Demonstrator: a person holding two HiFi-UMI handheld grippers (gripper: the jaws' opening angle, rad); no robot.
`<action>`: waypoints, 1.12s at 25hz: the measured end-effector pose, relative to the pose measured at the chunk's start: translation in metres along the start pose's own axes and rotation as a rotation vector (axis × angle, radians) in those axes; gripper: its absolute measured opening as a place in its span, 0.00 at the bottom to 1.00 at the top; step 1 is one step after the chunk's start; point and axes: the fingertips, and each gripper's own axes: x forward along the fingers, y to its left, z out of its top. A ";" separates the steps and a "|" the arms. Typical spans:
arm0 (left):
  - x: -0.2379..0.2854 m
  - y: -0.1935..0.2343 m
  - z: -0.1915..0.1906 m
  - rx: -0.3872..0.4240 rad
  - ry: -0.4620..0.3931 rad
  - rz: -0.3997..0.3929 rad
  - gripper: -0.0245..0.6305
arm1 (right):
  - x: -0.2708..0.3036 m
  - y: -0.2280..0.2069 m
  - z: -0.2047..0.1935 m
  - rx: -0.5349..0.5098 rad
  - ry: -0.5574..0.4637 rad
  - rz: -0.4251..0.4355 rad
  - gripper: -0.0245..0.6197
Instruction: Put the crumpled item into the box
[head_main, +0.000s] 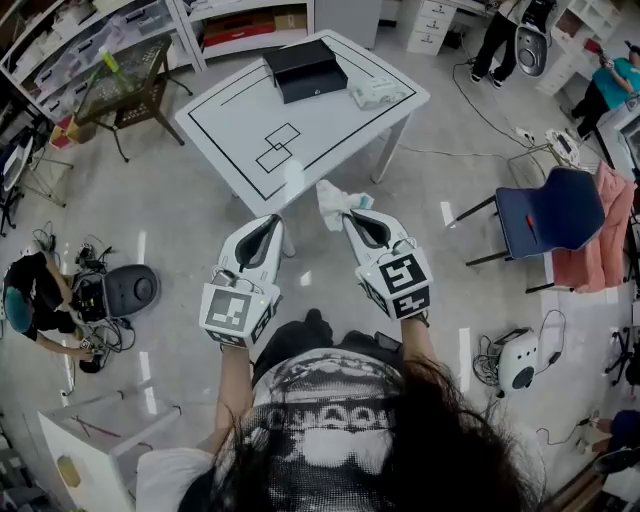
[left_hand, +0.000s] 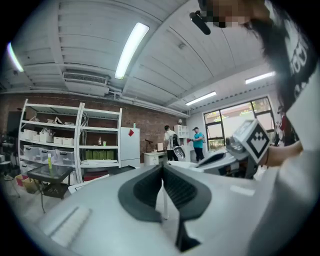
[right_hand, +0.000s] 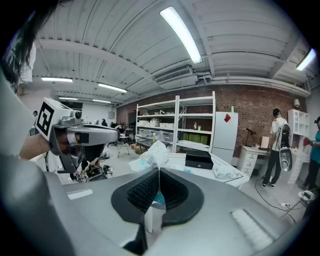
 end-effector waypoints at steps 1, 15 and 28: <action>0.001 0.003 -0.001 0.004 0.002 -0.006 0.04 | 0.003 0.001 0.000 0.002 0.004 -0.002 0.05; 0.017 0.027 -0.014 0.012 0.016 -0.100 0.04 | 0.027 0.005 -0.005 0.047 0.037 -0.079 0.05; 0.049 0.053 -0.020 -0.022 0.014 -0.087 0.04 | 0.061 -0.019 -0.005 0.038 0.082 -0.066 0.05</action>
